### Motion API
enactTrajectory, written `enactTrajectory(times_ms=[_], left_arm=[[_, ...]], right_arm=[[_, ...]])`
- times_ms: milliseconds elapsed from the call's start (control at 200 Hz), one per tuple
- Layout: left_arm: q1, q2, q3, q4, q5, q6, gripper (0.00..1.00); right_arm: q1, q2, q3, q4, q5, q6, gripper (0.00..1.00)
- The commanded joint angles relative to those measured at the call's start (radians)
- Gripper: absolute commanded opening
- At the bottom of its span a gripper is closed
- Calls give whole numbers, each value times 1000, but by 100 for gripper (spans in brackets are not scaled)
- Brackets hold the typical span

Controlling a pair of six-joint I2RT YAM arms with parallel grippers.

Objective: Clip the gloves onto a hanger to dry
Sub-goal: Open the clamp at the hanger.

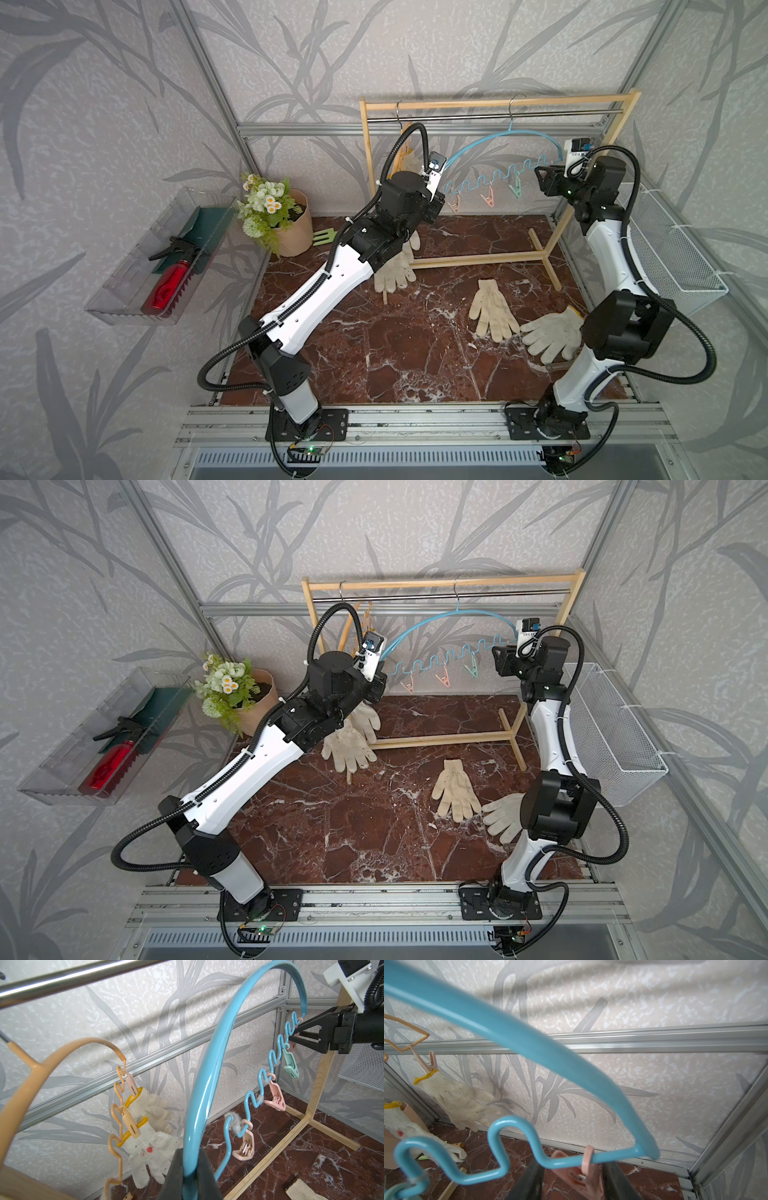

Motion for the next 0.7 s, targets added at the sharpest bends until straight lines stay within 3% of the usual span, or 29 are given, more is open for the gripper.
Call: enactTrajectory(times_ms=[0,295,415,695], left_arm=[[4,-44,-6,9,14,-6,0],[4,-46,-10,9,16,-9,0],[4,-46,-10,8,17,-11,1],[4,-46,-10,9,20,-14,1]], right_arm=[[-1,8,33,24,-18,-1,43],[-1,19,36,25,-12,-10,39],[1,18,30,27,-12,-17,48],[5,9,13,24,-3,-31,49]])
